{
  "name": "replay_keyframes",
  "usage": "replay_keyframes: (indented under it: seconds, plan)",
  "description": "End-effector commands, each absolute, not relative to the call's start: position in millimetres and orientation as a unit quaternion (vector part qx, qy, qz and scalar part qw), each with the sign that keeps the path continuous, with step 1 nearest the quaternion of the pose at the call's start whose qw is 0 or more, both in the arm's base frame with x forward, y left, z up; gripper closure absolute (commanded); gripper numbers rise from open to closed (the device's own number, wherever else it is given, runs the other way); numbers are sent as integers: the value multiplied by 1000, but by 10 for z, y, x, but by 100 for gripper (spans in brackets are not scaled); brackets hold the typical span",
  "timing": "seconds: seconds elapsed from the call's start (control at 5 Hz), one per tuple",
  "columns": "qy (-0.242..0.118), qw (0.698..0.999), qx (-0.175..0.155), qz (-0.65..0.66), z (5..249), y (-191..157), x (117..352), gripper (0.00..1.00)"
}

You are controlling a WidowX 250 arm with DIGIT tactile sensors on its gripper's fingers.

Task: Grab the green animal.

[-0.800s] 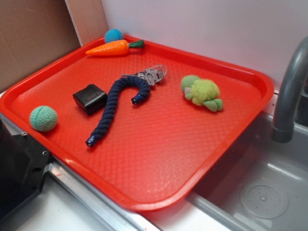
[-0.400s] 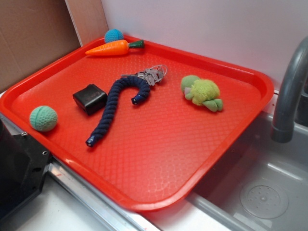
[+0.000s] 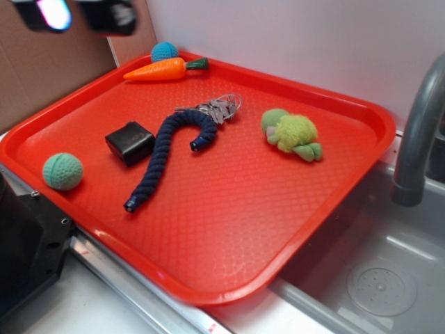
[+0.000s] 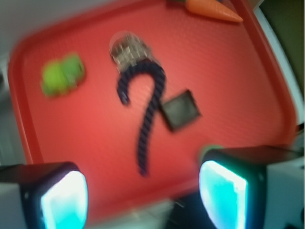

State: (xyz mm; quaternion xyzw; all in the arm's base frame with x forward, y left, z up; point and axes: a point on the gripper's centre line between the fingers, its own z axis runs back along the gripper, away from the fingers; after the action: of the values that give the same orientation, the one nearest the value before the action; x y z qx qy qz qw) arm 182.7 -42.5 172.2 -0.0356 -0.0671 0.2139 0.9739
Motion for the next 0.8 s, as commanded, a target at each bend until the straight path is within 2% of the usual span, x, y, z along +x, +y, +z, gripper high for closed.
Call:
replay_keyframes:
  seconds: [0.0, 0.2, 0.6]
  plan:
    - [-110, 880, -129, 444, 1333, -710, 2674, 0]
    - [-122, 847, -127, 501, 1162, -811, 2913, 0]
    - [-49, 827, -61, 557, 736, -1007, 3045, 0]
